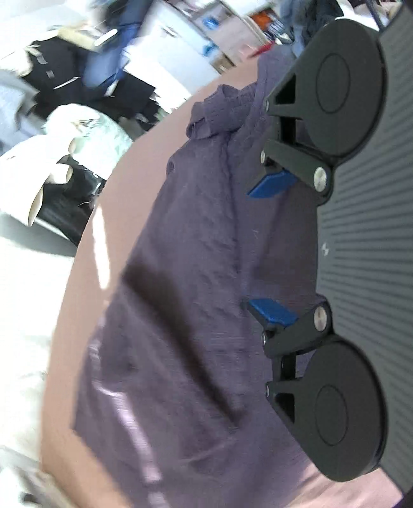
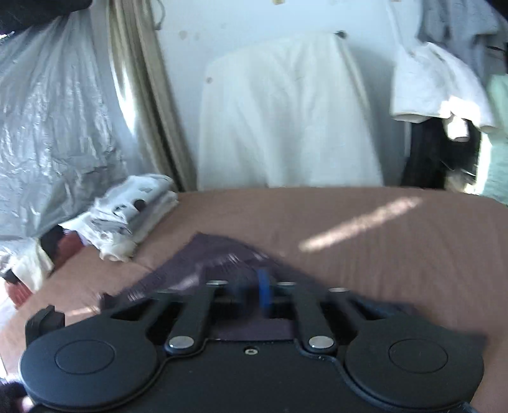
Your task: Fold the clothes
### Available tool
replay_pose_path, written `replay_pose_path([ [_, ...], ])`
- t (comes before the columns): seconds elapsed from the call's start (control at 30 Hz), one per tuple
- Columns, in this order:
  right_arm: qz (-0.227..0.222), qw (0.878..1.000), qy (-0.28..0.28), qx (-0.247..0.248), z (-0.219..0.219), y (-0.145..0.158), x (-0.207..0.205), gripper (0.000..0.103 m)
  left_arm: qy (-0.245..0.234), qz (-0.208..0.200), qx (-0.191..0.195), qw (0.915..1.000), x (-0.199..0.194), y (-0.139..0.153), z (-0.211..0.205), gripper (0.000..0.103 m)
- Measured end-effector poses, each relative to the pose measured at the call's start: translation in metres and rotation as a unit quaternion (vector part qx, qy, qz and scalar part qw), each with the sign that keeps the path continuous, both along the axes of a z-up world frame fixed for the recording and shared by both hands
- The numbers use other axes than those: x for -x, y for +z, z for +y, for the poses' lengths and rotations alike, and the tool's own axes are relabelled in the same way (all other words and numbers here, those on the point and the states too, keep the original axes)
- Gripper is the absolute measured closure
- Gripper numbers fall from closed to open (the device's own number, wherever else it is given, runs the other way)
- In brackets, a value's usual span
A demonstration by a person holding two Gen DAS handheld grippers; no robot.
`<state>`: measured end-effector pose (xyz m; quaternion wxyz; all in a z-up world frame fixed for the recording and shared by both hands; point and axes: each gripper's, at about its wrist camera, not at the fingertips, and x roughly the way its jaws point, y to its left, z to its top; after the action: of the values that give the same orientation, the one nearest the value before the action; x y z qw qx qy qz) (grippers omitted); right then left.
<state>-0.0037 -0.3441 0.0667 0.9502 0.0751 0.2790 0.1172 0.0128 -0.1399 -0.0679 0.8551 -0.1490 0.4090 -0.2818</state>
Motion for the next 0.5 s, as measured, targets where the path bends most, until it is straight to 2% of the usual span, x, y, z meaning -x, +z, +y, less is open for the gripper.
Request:
replay_pose_path([
  [0.03, 0.011, 1.000, -0.023, 0.008, -0.011, -0.011, 0.012, 0.038, -0.009, 0.015, 0.006, 0.9998, -0.005, -0.003, -0.007, 0.035],
  [0.07, 0.023, 0.998, -0.053, 0.019, -0.024, -0.024, 0.025, 0.038, -0.018, 0.031, 0.012, 0.9993, -0.009, -0.007, -0.014, 0.035],
  [0.1, 0.037, 0.995, -0.089, 0.027, -0.040, -0.036, 0.037, 0.037, -0.034, 0.030, 0.016, 0.9988, -0.012, -0.005, -0.023, 0.035],
  [0.2, 0.078, 0.982, -0.173, -0.010, -0.092, -0.072, 0.067, 0.037, -0.087, -0.004, 0.034, 0.9956, -0.015, 0.002, -0.055, 0.034],
  [0.27, 0.104, 0.975, -0.191, -0.047, -0.117, -0.088, 0.080, 0.037, -0.107, 0.009, 0.056, 0.9927, -0.021, -0.003, -0.074, 0.034],
  [0.3, 0.114, 0.974, -0.192, -0.044, -0.122, -0.092, 0.082, 0.037, -0.112, 0.024, 0.068, 0.9910, -0.024, -0.008, -0.081, 0.036],
  [0.37, 0.123, 0.972, -0.199, -0.006, -0.122, -0.093, 0.084, 0.036, -0.124, 0.042, 0.084, 0.9879, -0.025, -0.013, -0.089, 0.036],
  [0.4, 0.123, 0.972, -0.202, 0.008, -0.121, -0.094, 0.086, 0.034, -0.130, 0.042, 0.079, 0.9875, -0.021, -0.015, -0.091, 0.036],
  [0.47, 0.123, 0.970, -0.207, 0.034, -0.120, -0.095, 0.088, 0.020, -0.137, 0.043, 0.054, 0.9882, -0.012, -0.017, -0.090, 0.036],
  [0.5, 0.123, 0.969, -0.209, 0.048, -0.119, -0.096, 0.090, 0.020, -0.140, 0.044, 0.041, 0.9884, -0.008, -0.017, -0.090, 0.036],
])
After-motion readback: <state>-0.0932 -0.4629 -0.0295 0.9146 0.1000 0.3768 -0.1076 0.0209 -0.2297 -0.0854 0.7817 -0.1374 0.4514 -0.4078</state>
